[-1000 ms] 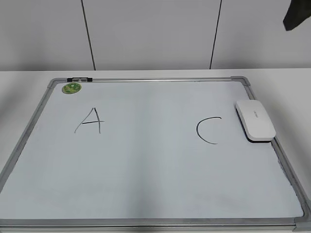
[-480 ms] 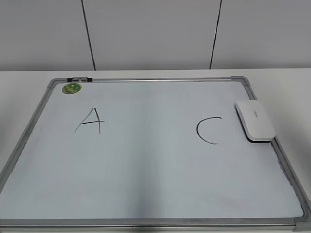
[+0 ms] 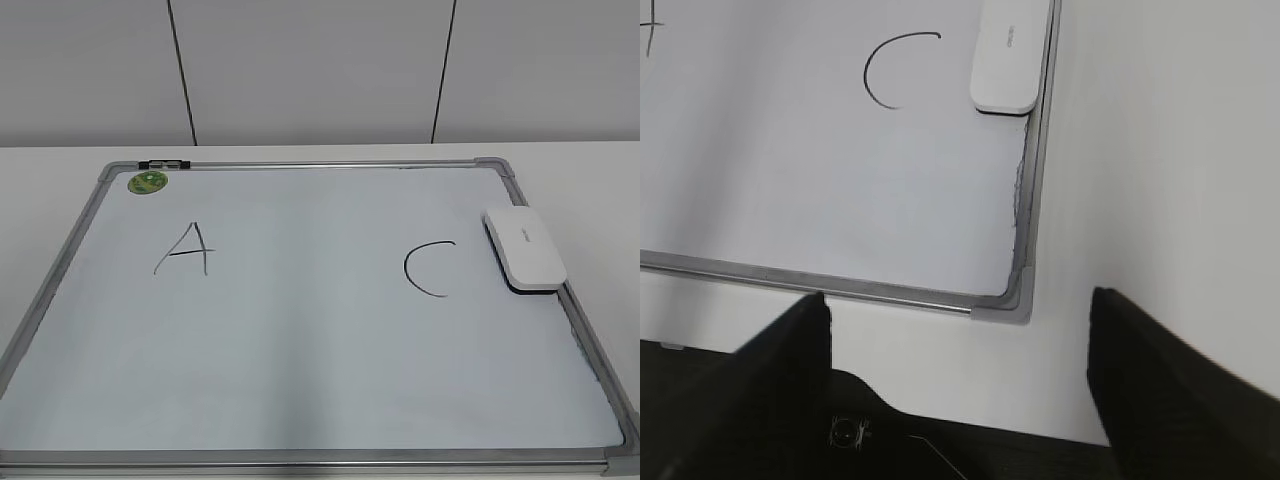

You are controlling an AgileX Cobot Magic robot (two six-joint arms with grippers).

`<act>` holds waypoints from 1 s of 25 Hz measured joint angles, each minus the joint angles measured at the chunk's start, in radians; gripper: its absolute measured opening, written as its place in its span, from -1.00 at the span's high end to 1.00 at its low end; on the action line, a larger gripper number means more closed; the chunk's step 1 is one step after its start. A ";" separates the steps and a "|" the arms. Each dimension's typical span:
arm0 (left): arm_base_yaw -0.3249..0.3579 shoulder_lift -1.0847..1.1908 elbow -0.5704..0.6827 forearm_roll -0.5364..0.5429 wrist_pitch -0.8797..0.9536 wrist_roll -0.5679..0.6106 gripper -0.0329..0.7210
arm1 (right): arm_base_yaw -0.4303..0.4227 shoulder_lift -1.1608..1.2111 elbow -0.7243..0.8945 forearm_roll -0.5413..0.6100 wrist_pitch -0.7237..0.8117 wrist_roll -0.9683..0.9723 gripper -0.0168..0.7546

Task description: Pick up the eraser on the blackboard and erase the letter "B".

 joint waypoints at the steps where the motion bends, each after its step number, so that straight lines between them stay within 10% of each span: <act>1: 0.000 -0.032 0.024 0.000 0.001 0.000 -0.33 | 0.000 -0.030 0.024 0.000 0.000 0.002 -0.58; 13: 0.000 -0.297 0.336 0.043 0.005 -0.007 -0.33 | 0.000 -0.261 0.277 -0.087 0.004 0.046 -0.58; 25: 0.000 -0.311 0.390 0.142 -0.130 -0.027 -0.33 | 0.000 -0.270 0.413 -0.174 -0.057 0.146 -0.57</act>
